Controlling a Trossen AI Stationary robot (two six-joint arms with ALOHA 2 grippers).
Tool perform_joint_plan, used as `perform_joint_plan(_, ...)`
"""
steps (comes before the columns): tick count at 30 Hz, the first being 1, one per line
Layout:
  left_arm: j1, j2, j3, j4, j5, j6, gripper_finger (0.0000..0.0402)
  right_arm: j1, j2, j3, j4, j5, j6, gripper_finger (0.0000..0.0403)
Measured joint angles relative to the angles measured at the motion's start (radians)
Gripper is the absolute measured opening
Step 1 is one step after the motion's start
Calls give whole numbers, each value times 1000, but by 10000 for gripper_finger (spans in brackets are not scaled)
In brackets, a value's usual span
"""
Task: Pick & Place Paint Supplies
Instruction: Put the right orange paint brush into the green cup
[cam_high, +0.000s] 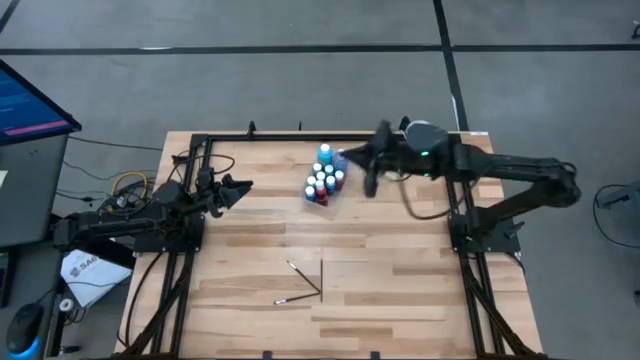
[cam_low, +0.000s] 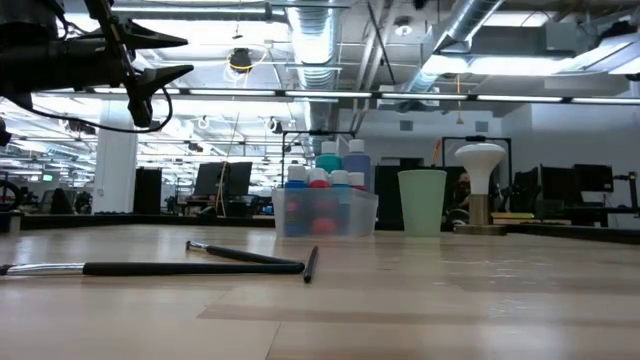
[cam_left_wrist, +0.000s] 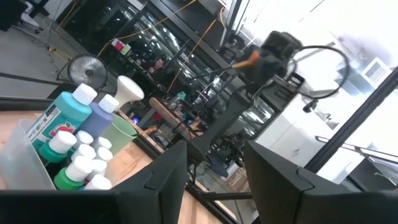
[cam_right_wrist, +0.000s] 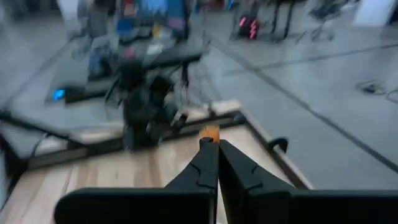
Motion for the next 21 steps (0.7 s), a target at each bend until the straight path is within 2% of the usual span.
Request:
perform_joint_plan(5,0,0,0,6,-14,0,154,-103,-144,-225,209,-7,39,0)
perform_joint_plan(9,0,0,0,8,-34,0,154,-166,-204,-378,378,-2,63,0)
perform_joint_plan(14,0,0,0,15,-39,0,154,-204,-213,-526,525,-4,128,0)
perform_joint_plan(21,0,0,0,20,-39,0,154,-210,-211,-665,620,31,181,0)
